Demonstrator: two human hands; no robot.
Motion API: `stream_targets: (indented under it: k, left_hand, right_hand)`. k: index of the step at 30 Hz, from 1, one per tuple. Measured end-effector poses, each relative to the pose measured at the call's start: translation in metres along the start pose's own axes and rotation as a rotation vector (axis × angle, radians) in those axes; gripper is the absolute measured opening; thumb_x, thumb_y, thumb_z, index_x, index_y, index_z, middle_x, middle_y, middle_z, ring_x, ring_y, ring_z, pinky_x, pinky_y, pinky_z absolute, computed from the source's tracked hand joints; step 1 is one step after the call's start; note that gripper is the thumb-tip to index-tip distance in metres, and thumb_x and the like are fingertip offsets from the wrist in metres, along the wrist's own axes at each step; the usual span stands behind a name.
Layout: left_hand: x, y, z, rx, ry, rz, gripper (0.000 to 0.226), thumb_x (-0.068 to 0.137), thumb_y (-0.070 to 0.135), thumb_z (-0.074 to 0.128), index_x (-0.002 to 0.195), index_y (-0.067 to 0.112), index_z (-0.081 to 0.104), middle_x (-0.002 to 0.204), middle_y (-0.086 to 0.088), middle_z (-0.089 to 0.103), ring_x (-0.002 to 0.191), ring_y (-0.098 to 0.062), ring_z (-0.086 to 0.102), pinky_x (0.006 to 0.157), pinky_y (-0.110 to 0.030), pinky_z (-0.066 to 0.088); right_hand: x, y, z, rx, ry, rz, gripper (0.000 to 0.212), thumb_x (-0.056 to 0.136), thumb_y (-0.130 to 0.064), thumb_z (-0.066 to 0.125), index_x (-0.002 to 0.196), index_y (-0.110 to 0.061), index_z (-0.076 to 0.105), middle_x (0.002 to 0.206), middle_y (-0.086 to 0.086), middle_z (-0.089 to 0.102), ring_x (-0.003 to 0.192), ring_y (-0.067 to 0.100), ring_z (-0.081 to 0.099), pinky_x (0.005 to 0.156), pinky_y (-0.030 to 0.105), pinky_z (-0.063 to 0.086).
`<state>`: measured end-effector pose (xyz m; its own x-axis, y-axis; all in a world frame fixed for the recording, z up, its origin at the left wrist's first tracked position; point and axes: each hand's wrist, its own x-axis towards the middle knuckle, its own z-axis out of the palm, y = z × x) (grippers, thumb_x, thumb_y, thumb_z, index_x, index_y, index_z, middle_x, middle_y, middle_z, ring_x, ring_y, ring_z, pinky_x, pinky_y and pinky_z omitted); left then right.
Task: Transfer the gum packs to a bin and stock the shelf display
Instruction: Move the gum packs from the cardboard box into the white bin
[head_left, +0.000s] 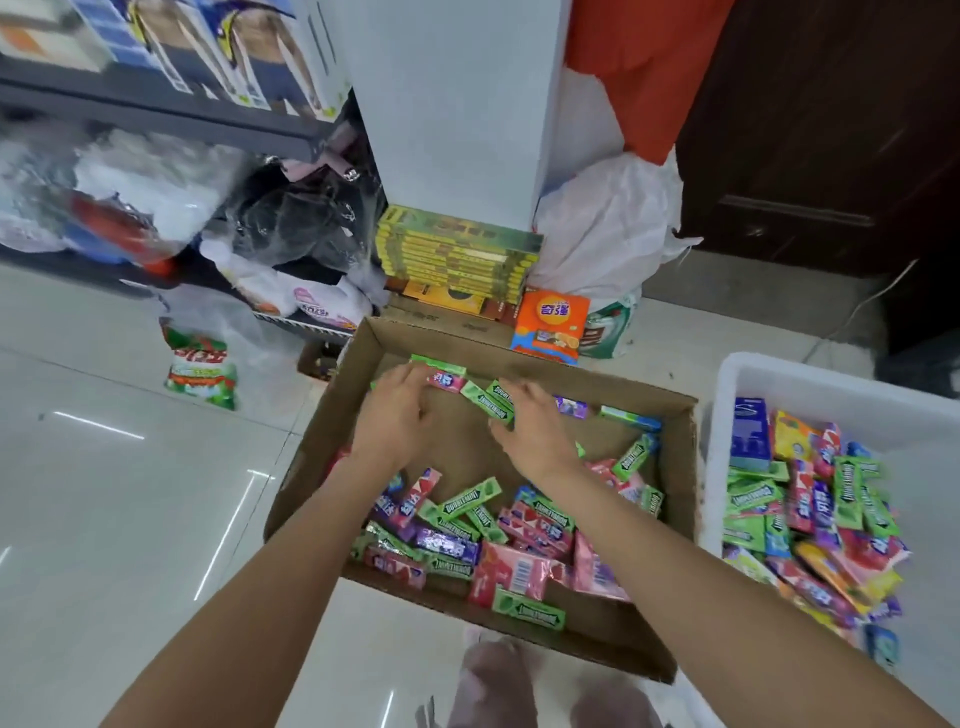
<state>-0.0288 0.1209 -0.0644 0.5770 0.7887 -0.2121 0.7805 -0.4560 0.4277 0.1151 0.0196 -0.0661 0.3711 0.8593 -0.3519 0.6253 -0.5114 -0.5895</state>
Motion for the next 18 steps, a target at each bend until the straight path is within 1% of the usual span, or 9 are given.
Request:
stream_targets:
  k: [2,4,7,10,14,18]
  left_hand:
    - [0.017,-0.013,0.005,0.083,-0.076,0.037,0.056,0.084,0.008,0.059,0.137,0.013,0.043,0.139,-0.010,0.043,0.129,-0.029,0.039,0.104,-0.043,0.037]
    - [0.028,-0.021,0.010,0.144,-0.093,0.063,0.058,0.084,0.010,0.058,0.139,0.017,0.040,0.140,-0.008,0.040,0.128,-0.029,0.038,0.104,-0.044,0.036]
    - [0.034,-0.028,0.015,0.238,-0.031,0.112,0.052,0.085,0.014,0.060,0.135,0.019,0.044,0.132,-0.007,0.042,0.122,-0.029,0.040,0.101,-0.043,0.035]
    - [0.036,-0.030,0.015,0.287,0.006,0.153,0.046,0.086,0.020,0.062,0.130,0.018,0.048,0.127,-0.009,0.043,0.117,-0.029,0.040,0.097,-0.041,0.035]
    - [0.038,-0.028,0.019,0.321,-0.041,0.163,0.042,0.090,0.022,0.058,0.129,0.015,0.043,0.130,-0.007,0.044,0.122,-0.026,0.038,0.099,-0.039,0.032]
    - [0.044,-0.024,0.018,0.346,-0.096,0.167,0.042,0.092,0.022,0.053,0.132,0.018,0.043,0.130,-0.006,0.047,0.125,-0.026,0.038,0.100,-0.041,0.031]
  right_hand:
    - [0.013,-0.003,0.014,-0.038,-0.006,0.038,0.060,0.093,-0.023,0.054,0.146,-0.013,0.028,0.145,0.005,0.034,0.136,0.023,0.031,0.112,0.038,0.030]
    - [0.022,-0.003,0.025,-0.073,0.014,0.069,0.059,0.092,-0.023,0.055,0.145,-0.012,0.031,0.142,0.006,0.037,0.133,0.024,0.035,0.109,0.038,0.034]
    - [0.028,-0.003,0.035,-0.130,0.082,0.118,0.058,0.088,-0.024,0.062,0.140,-0.013,0.038,0.132,0.006,0.039,0.126,0.025,0.039,0.102,0.038,0.041]
    - [0.031,-0.004,0.039,-0.202,0.093,0.112,0.057,0.085,-0.021,0.065,0.137,-0.012,0.041,0.127,0.008,0.041,0.123,0.025,0.037,0.102,0.035,0.039]
    - [0.032,-0.006,0.038,-0.229,0.079,0.112,0.055,0.083,-0.014,0.063,0.134,-0.011,0.044,0.127,0.009,0.043,0.120,0.026,0.037,0.100,0.034,0.038]
    - [0.033,-0.006,0.034,-0.173,0.082,0.142,0.055,0.081,-0.015,0.064,0.133,-0.010,0.046,0.128,0.009,0.044,0.122,0.026,0.035,0.102,0.034,0.037]
